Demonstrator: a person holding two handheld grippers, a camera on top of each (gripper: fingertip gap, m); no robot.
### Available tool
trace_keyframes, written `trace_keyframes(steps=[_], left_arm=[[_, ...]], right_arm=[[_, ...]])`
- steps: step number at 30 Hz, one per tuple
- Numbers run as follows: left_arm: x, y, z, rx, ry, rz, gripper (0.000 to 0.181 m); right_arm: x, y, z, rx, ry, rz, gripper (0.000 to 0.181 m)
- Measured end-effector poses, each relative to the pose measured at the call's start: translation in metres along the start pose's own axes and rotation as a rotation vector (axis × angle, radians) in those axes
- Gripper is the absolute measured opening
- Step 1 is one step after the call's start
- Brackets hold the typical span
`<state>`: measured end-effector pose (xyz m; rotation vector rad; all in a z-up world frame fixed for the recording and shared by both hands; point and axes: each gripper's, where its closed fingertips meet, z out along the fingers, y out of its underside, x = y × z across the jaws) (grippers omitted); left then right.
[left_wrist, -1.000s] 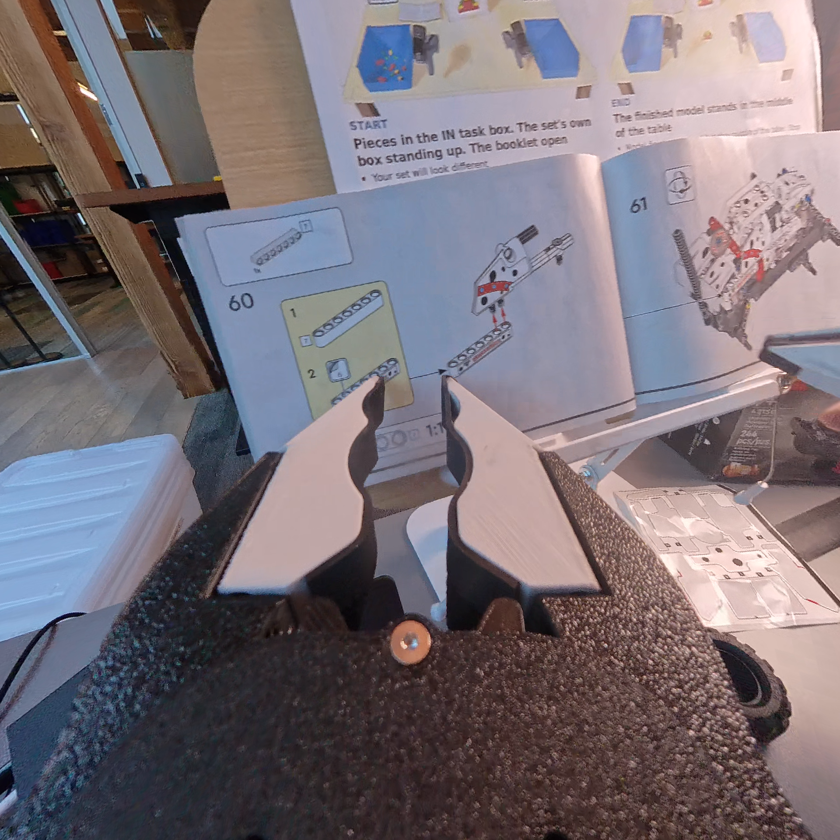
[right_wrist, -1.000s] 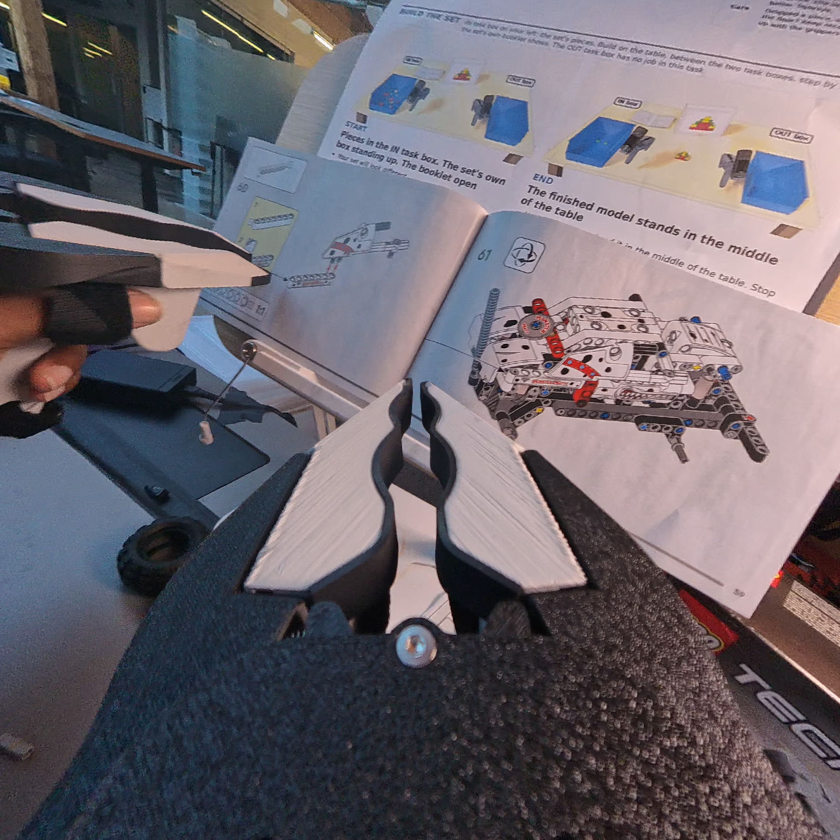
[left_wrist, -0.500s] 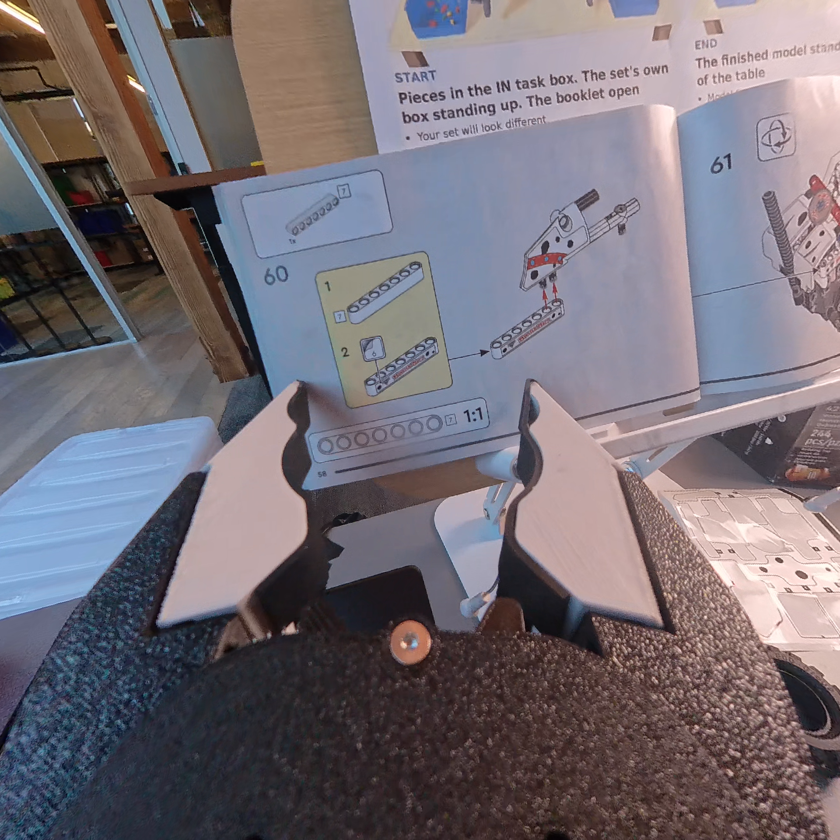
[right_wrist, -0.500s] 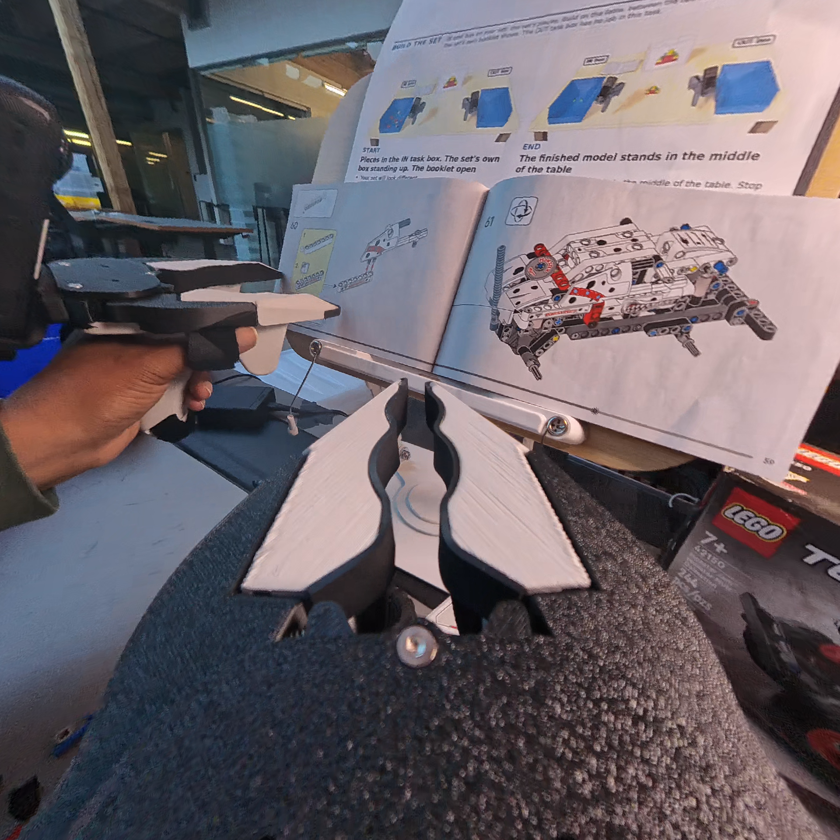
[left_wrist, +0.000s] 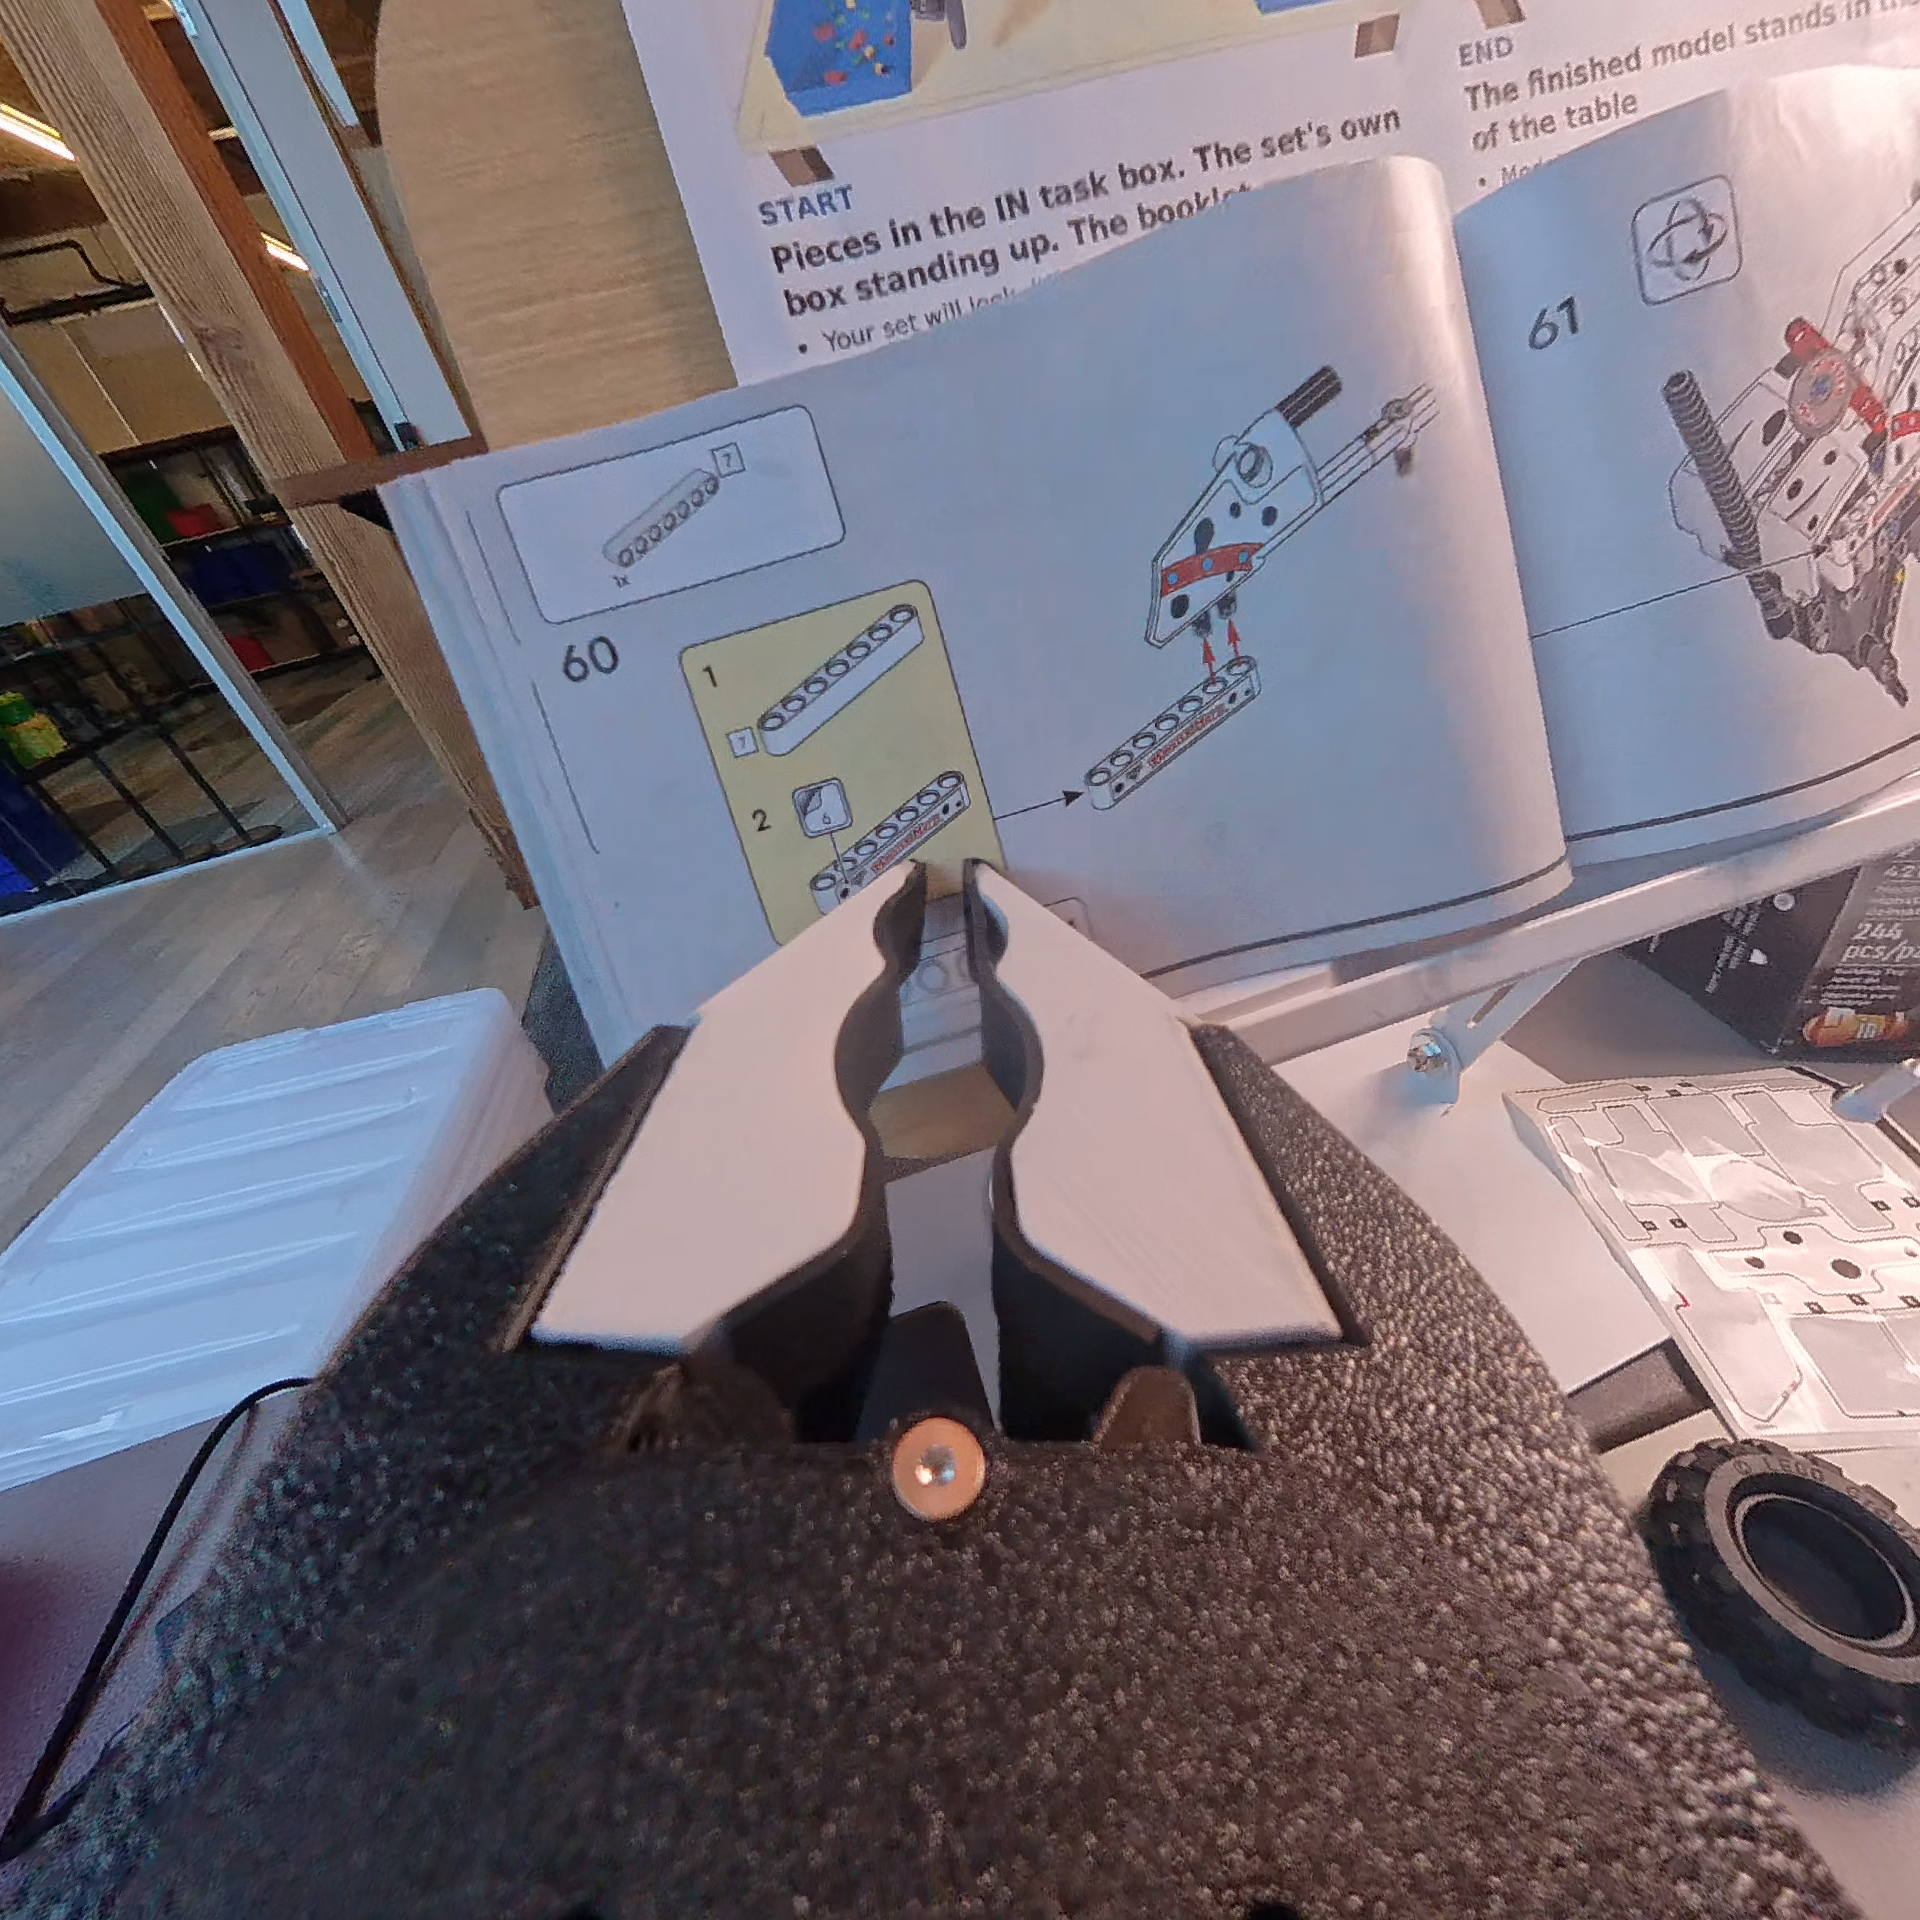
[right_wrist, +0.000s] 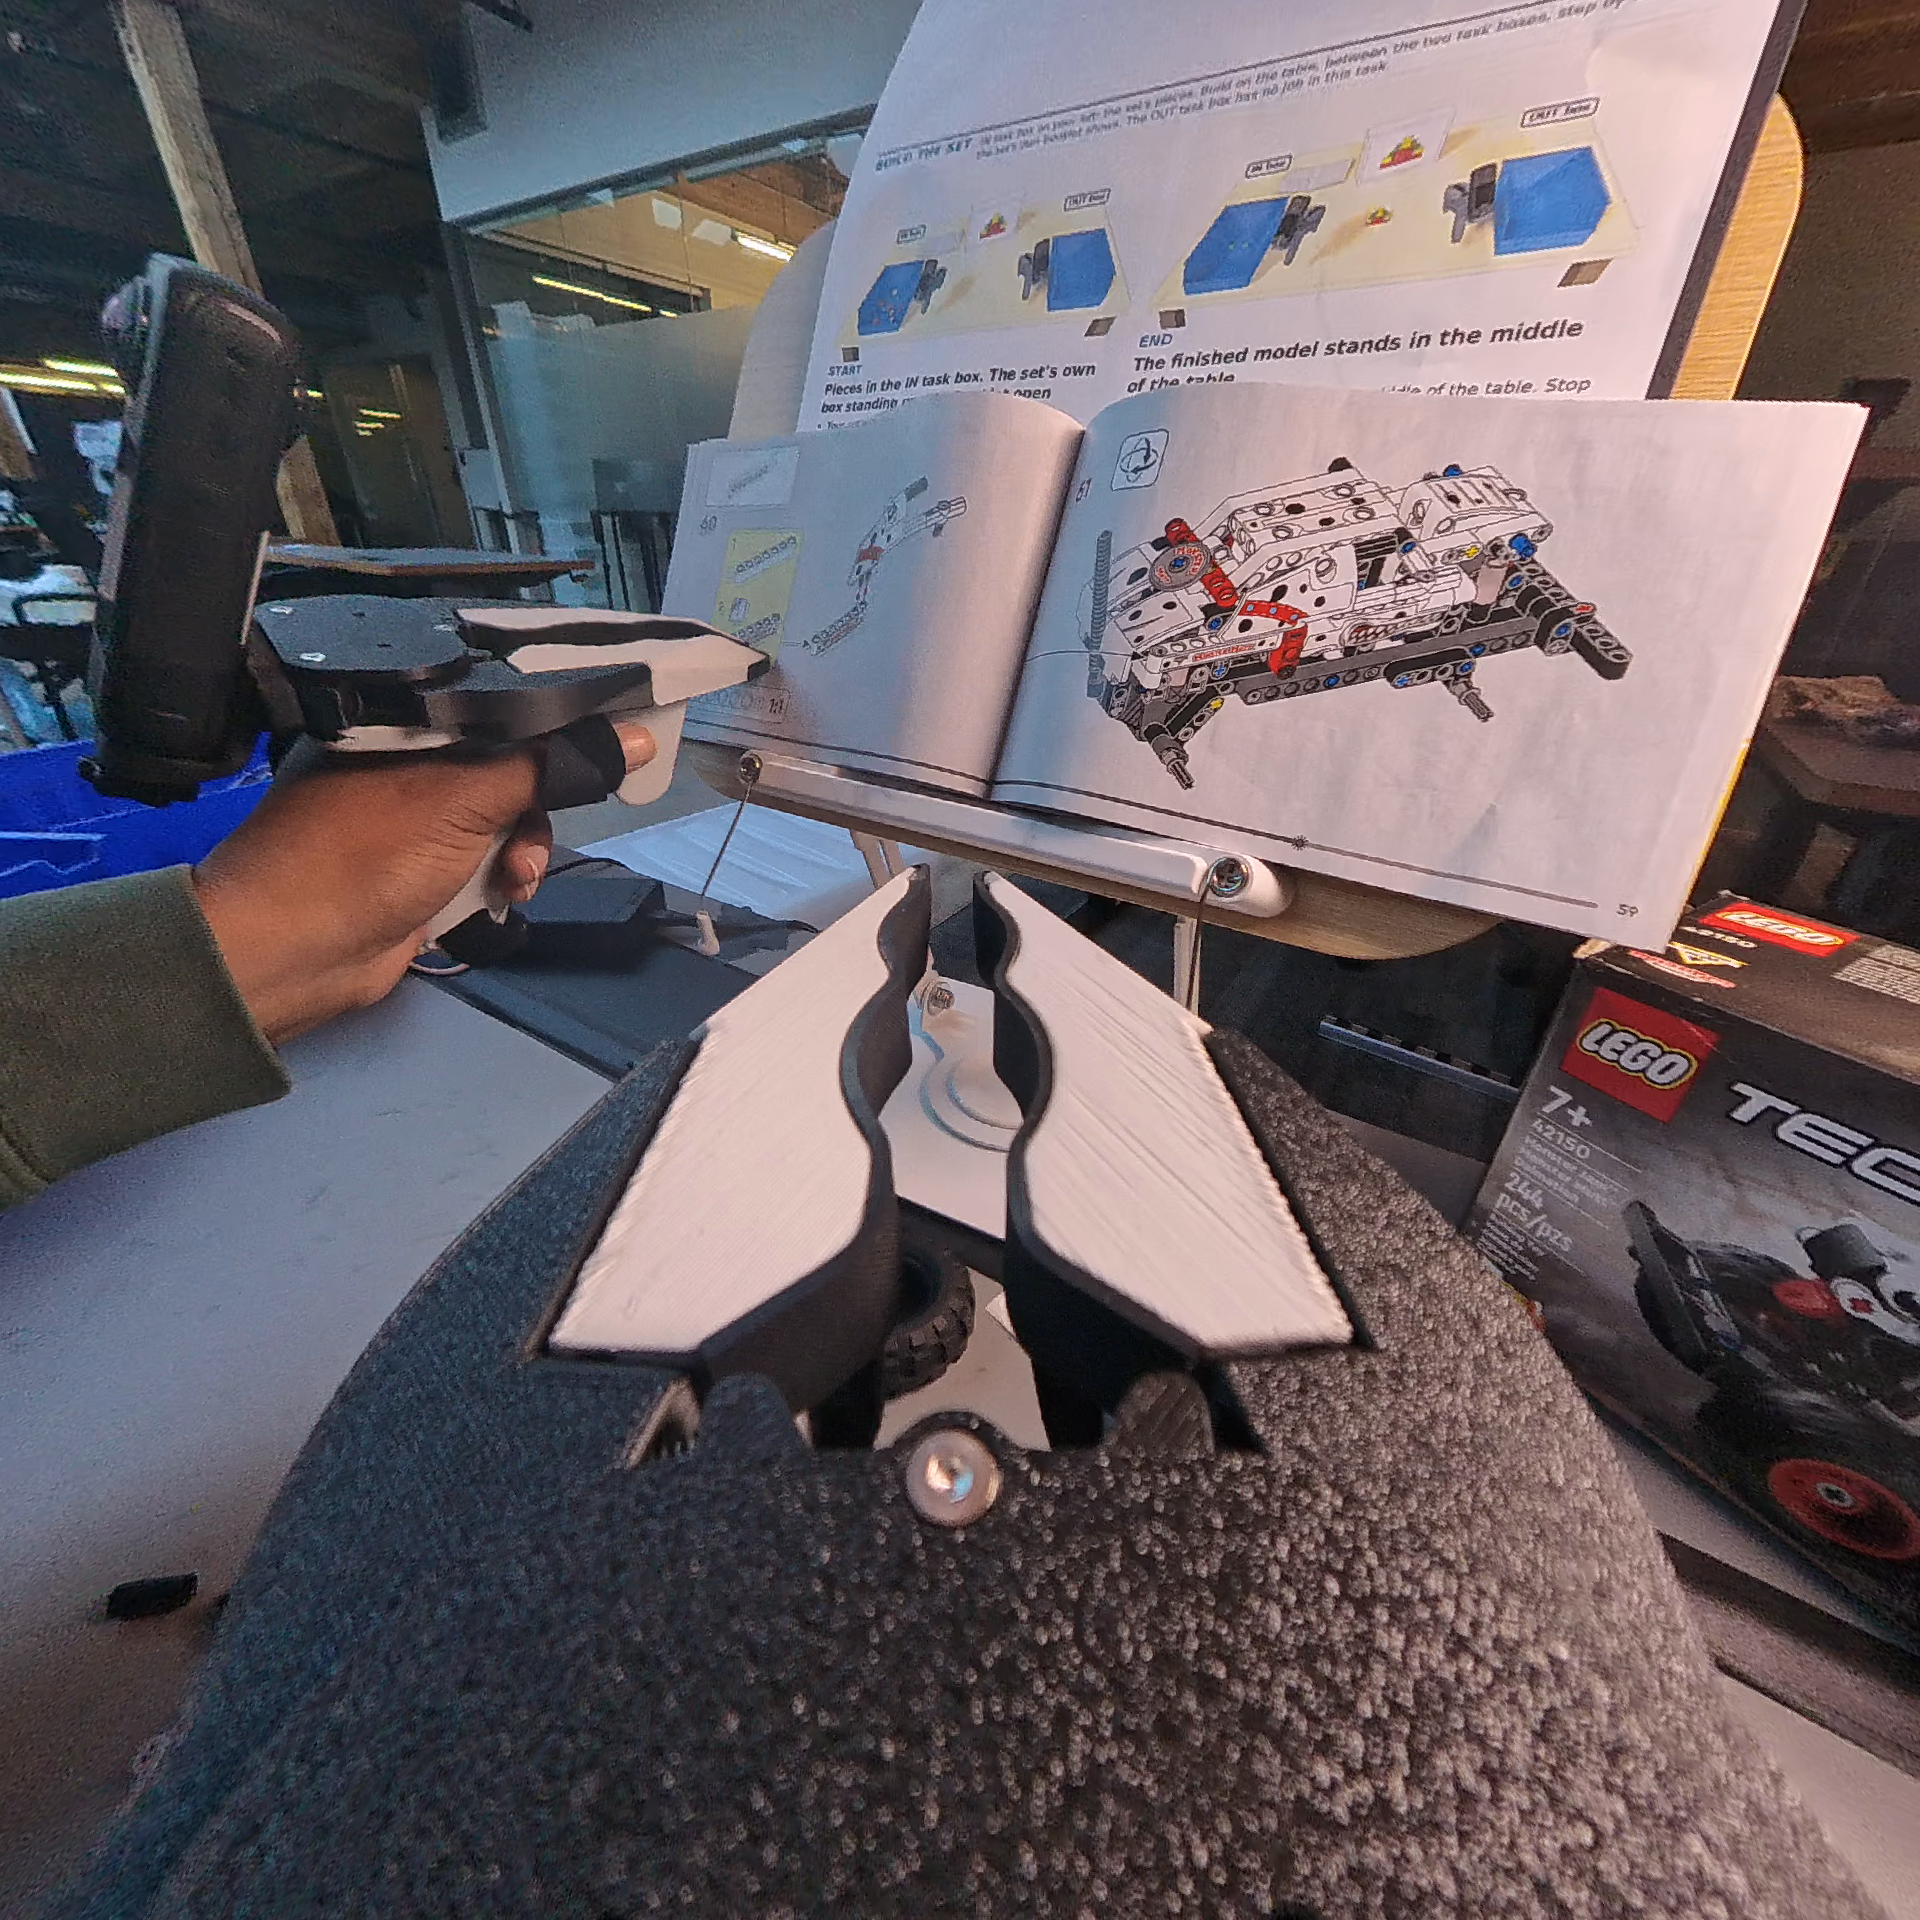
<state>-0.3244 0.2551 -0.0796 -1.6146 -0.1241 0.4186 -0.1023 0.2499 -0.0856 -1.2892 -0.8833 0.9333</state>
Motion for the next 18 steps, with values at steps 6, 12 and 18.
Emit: trace_keyframes(steps=[6,12,18], left_arm=[[0.008,-0.012,0.002,0.048,0.014,-0.022,0.092],[0.014,-0.007,0.007,0.020,-0.020,0.046,0.048],[0.024,-0.009,0.006,0.014,-0.003,0.057,0.021]], right_arm=[[-0.003,0.001,-0.003,0.004,-0.014,0.029,0.007],[-0.010,-0.007,-0.008,0.024,-0.030,0.022,0.007],[-0.012,-0.012,-0.012,0.030,-0.034,0.008,0.007]])
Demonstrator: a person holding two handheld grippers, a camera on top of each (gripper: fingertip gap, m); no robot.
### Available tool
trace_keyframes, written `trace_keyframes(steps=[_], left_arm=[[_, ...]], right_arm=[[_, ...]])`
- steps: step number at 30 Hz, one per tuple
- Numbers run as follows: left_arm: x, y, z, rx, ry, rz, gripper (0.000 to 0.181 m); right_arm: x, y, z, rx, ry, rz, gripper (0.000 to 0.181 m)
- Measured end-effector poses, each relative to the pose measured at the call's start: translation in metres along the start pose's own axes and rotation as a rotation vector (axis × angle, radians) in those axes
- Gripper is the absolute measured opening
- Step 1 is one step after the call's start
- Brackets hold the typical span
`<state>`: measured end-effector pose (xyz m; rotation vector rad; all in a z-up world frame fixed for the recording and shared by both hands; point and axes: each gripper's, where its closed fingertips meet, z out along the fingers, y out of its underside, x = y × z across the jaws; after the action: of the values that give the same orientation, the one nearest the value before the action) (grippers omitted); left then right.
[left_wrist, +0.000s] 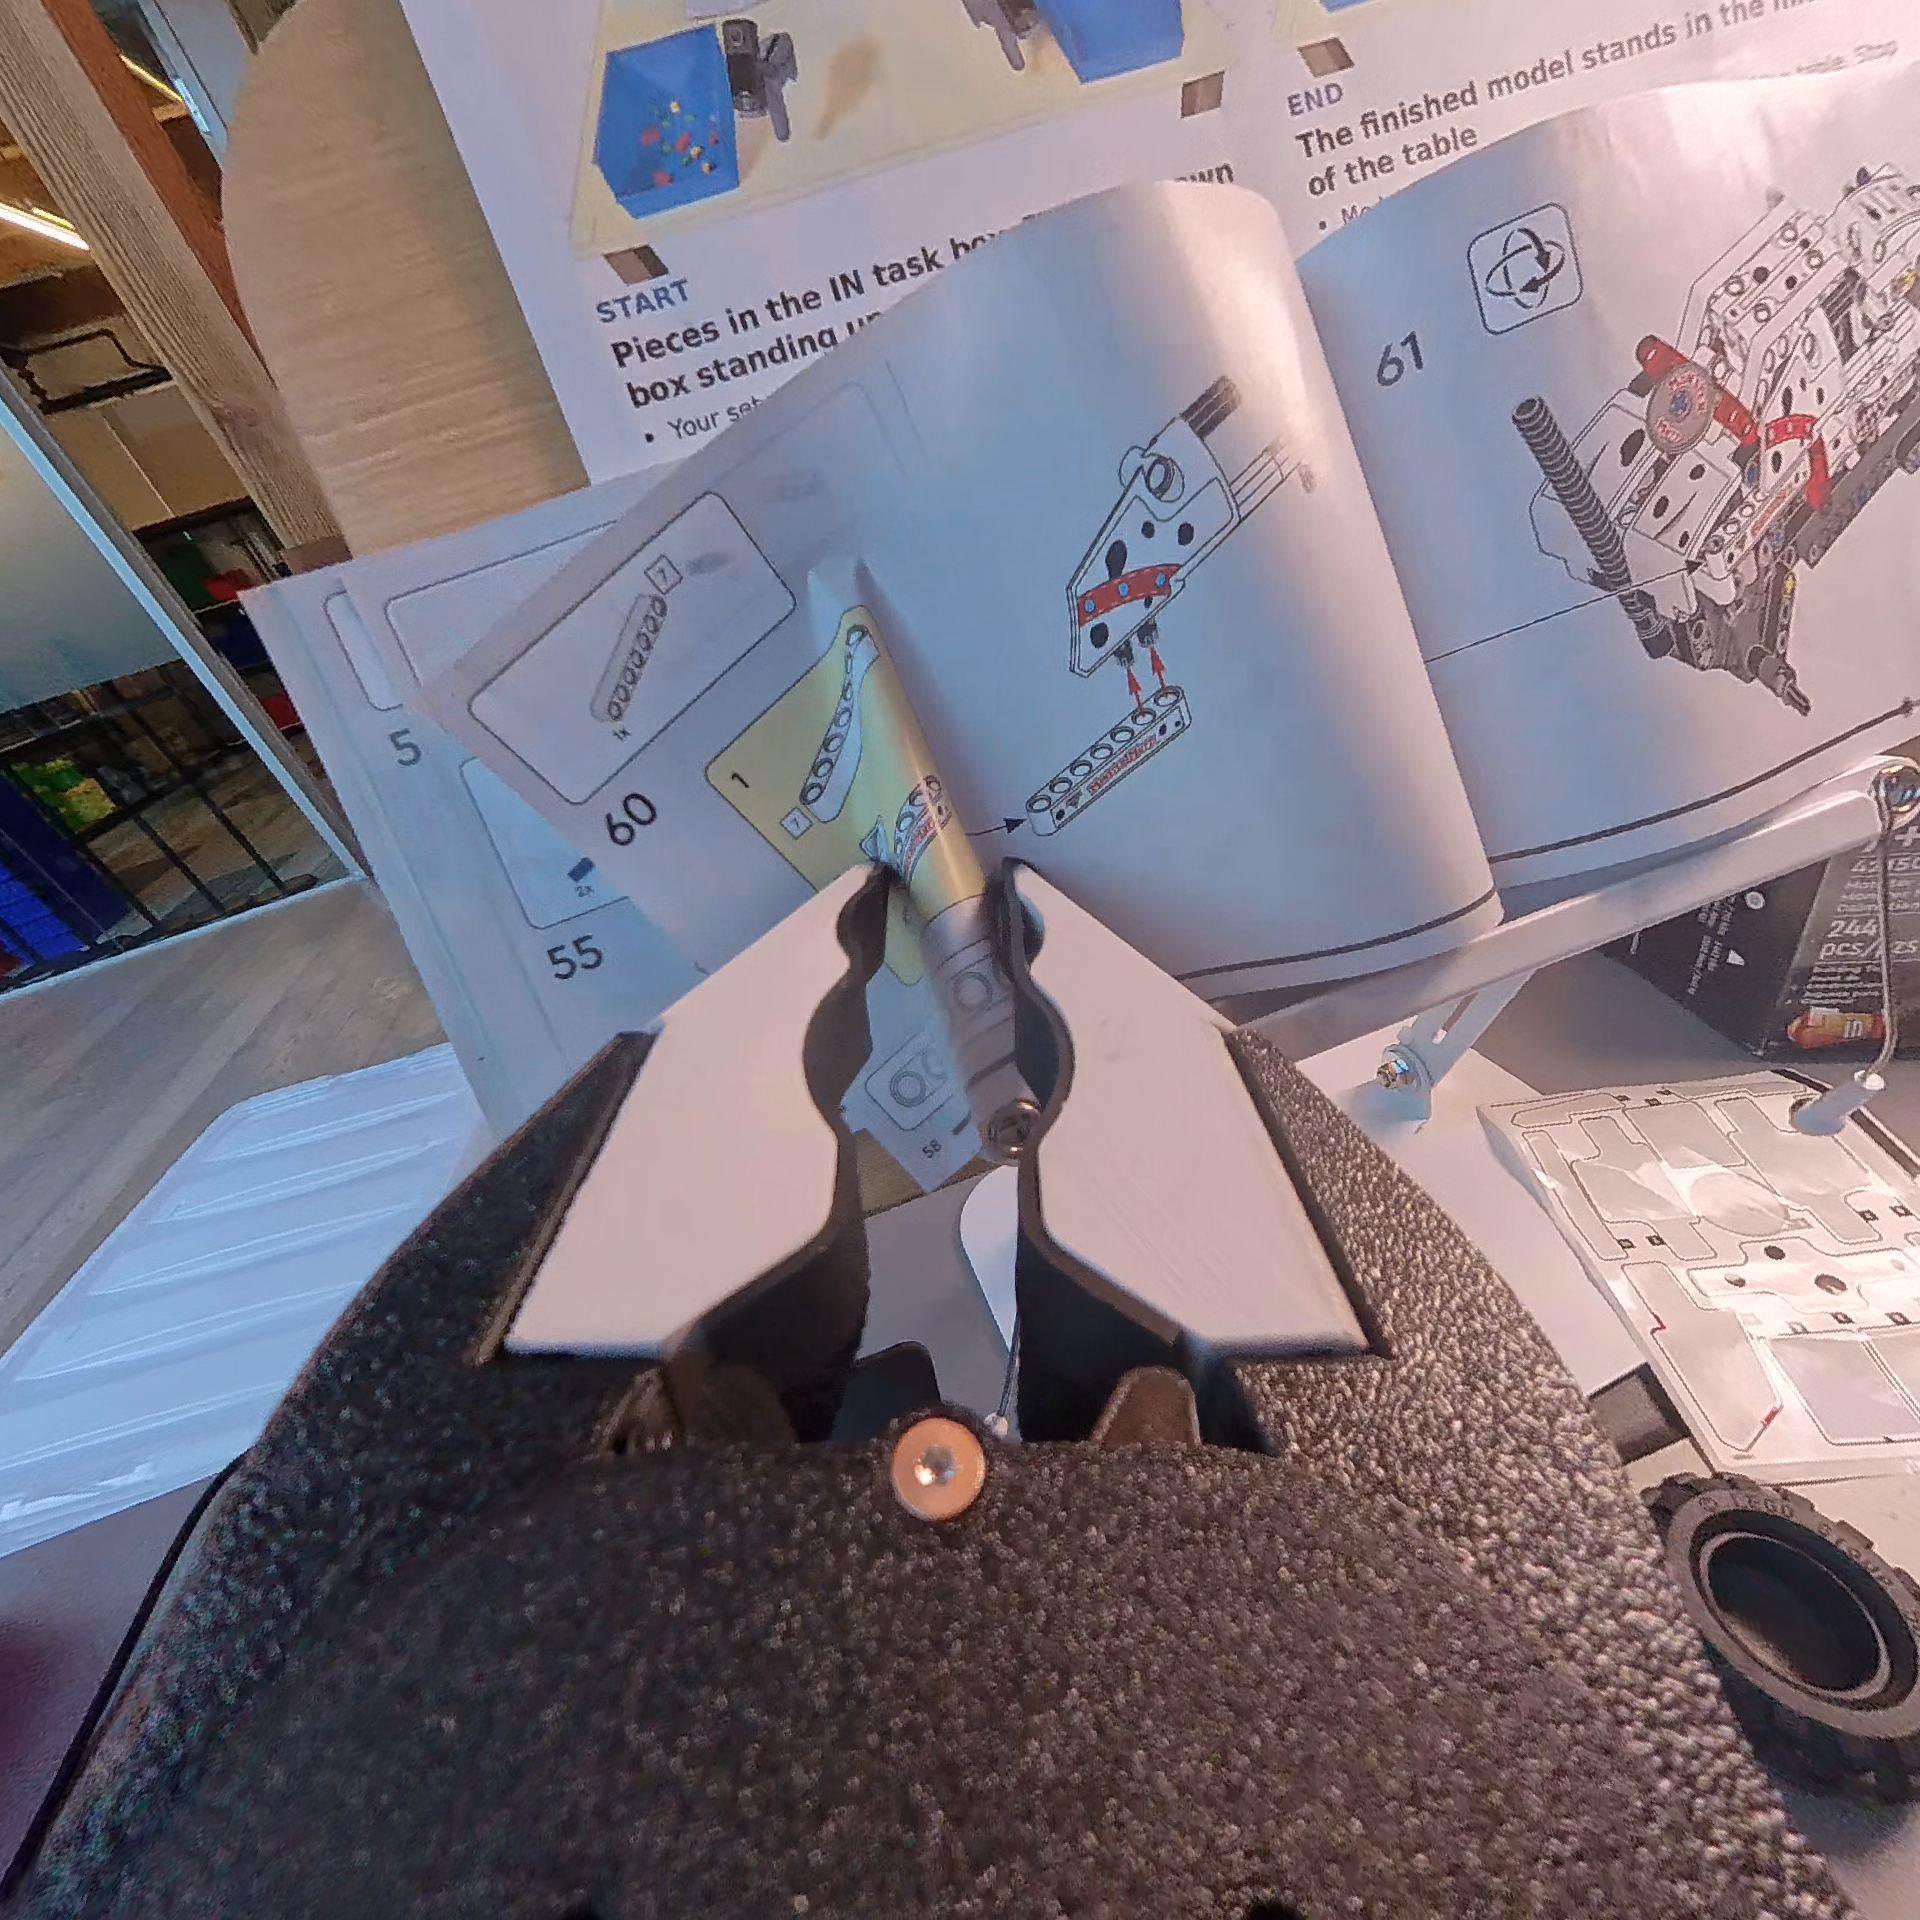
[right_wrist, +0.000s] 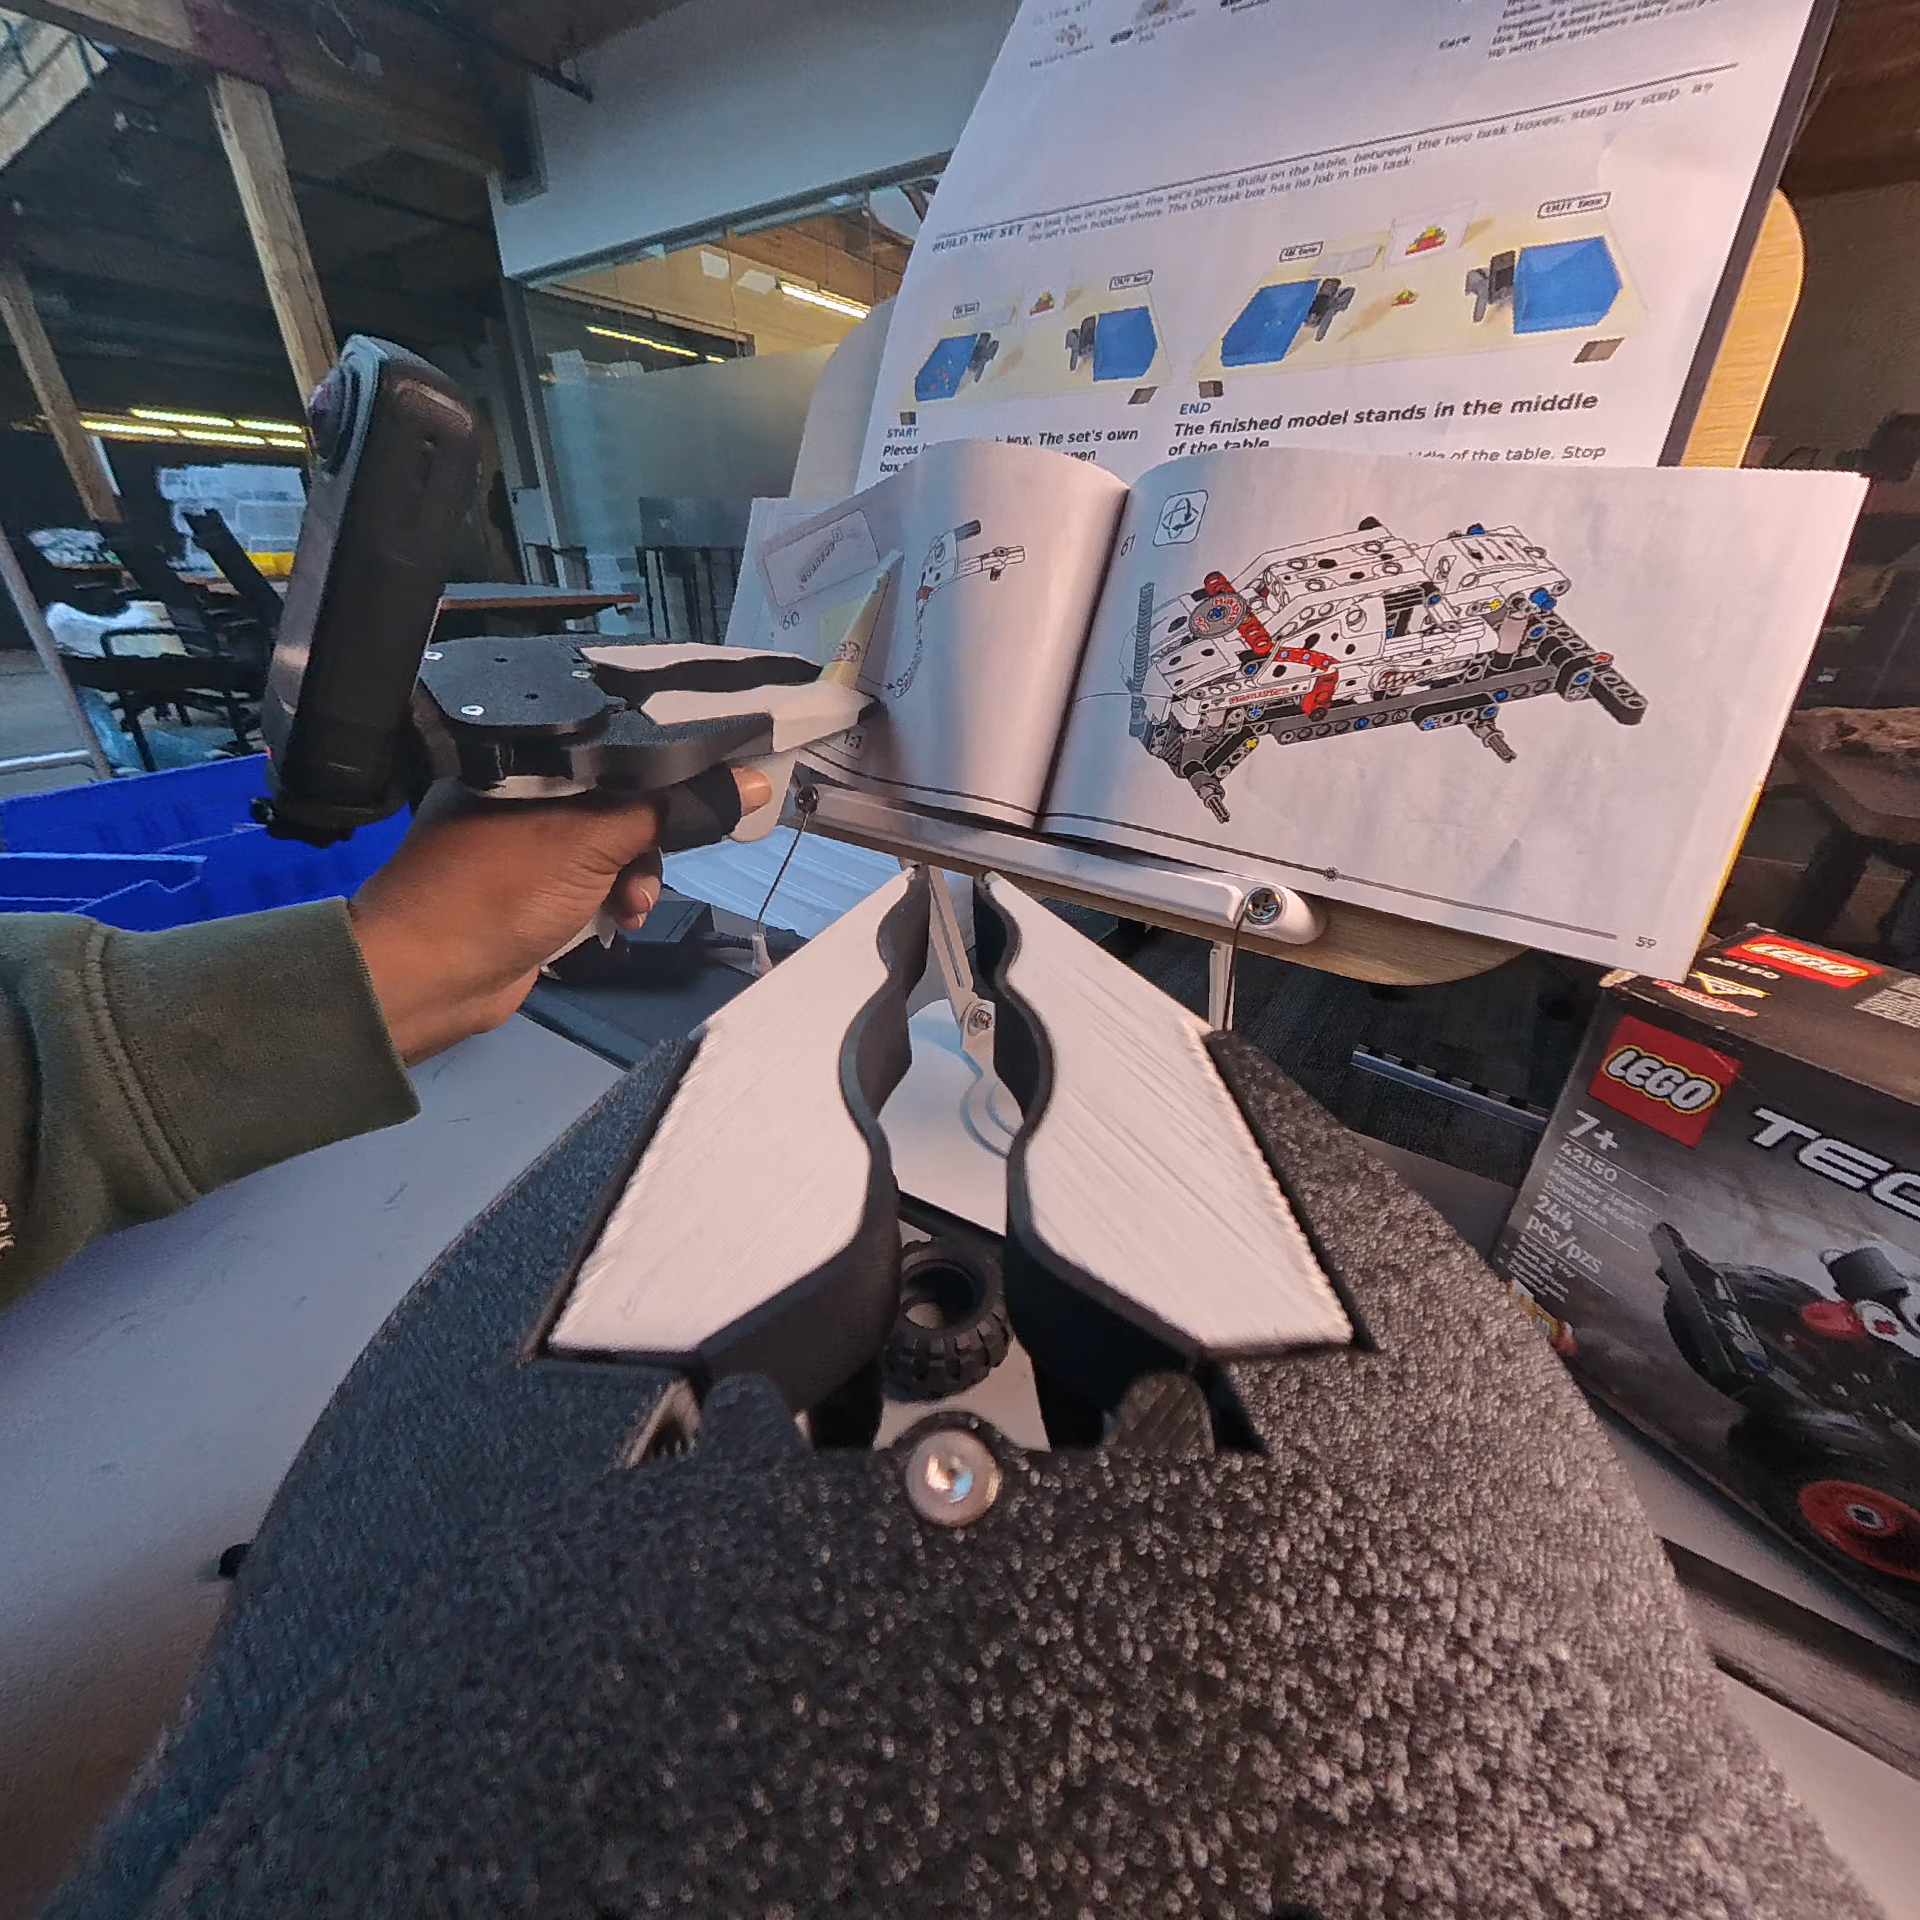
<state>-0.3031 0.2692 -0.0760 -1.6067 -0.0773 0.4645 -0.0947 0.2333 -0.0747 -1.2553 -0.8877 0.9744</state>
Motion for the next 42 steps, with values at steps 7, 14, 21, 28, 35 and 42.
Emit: trace_keyframes(steps=[7,14,21,28,35,42], left_arm=[[-0.003,-0.028,-0.017,0.092,0.049,-0.051,0.003],[0.000,-0.054,-0.033,0.134,0.092,-0.059,0.002],[0.093,-0.087,-0.038,0.172,0.381,-0.119,0.004],[0.171,-0.093,-0.012,0.070,0.633,-0.116,0.011],[0.155,-0.118,-0.017,0.112,0.766,-0.198,0.032],[0.139,-0.117,-0.025,0.161,0.700,-0.076,0.041]], right_arm=[[0.003,0.000,-0.015,-0.017,0.000,-0.021,0.008],[0.008,-0.004,-0.038,-0.031,0.011,-0.034,0.008],[0.027,0.009,-0.006,-0.138,0.101,-0.159,0.035],[0.048,0.012,0.063,-0.172,0.130,-0.119,0.070],[0.075,0.017,0.088,-0.158,0.193,-0.051,0.064],[0.059,0.012,0.089,-0.102,0.175,-0.062,0.065]])
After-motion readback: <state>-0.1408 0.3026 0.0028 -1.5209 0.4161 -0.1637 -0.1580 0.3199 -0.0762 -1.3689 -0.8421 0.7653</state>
